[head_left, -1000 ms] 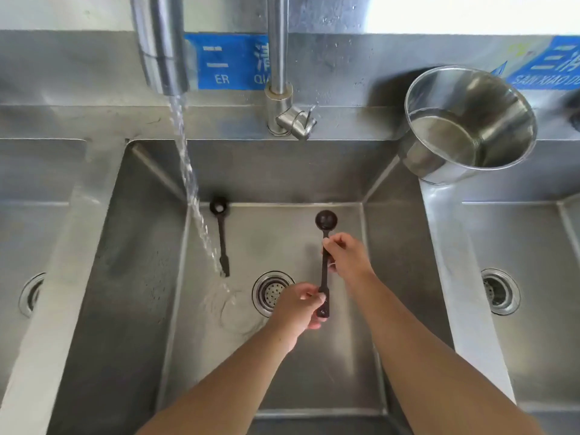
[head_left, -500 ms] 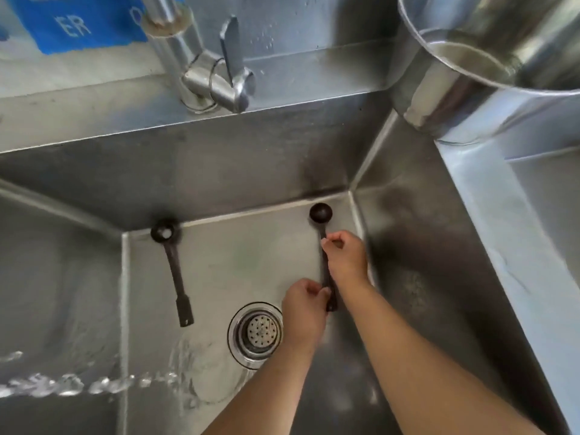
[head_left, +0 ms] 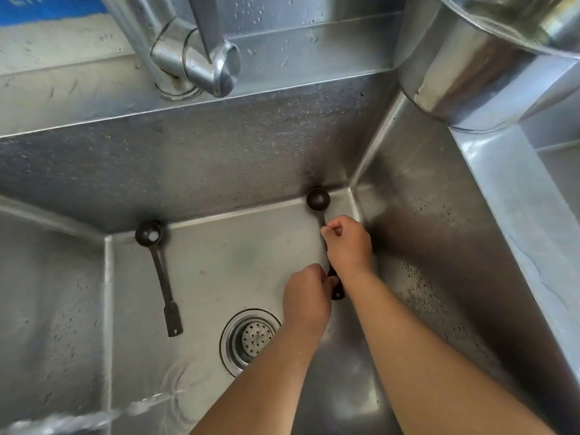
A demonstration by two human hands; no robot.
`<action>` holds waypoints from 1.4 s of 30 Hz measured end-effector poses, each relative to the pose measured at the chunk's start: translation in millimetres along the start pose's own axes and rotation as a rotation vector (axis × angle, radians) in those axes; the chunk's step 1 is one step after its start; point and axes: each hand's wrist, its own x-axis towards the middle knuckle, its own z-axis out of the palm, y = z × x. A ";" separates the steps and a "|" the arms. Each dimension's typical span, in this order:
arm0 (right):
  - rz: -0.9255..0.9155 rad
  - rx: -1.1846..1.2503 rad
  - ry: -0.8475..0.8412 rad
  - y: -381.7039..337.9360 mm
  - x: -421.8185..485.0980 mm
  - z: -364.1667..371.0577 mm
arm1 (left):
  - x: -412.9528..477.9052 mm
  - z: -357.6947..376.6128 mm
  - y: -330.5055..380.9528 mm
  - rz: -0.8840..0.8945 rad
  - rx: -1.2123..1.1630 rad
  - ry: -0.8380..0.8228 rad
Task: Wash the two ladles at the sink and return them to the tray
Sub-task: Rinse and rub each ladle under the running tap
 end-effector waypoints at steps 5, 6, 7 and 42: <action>-0.058 -0.078 0.030 -1.0 0.3 1.6 | 1.3 0.1 -0.6 0.024 0.023 0.009; -0.057 -0.082 0.034 -0.7 -0.1 2.0 | 1.4 -0.3 -1.0 0.024 0.021 0.008; -0.051 -0.077 0.037 -0.8 -0.1 2.3 | 1.7 -0.3 -1.4 0.025 0.021 0.008; -0.266 -0.228 -0.451 -136.1 -156.9 107.9 | -75.5 -169.9 -123.9 -0.455 -0.725 -0.004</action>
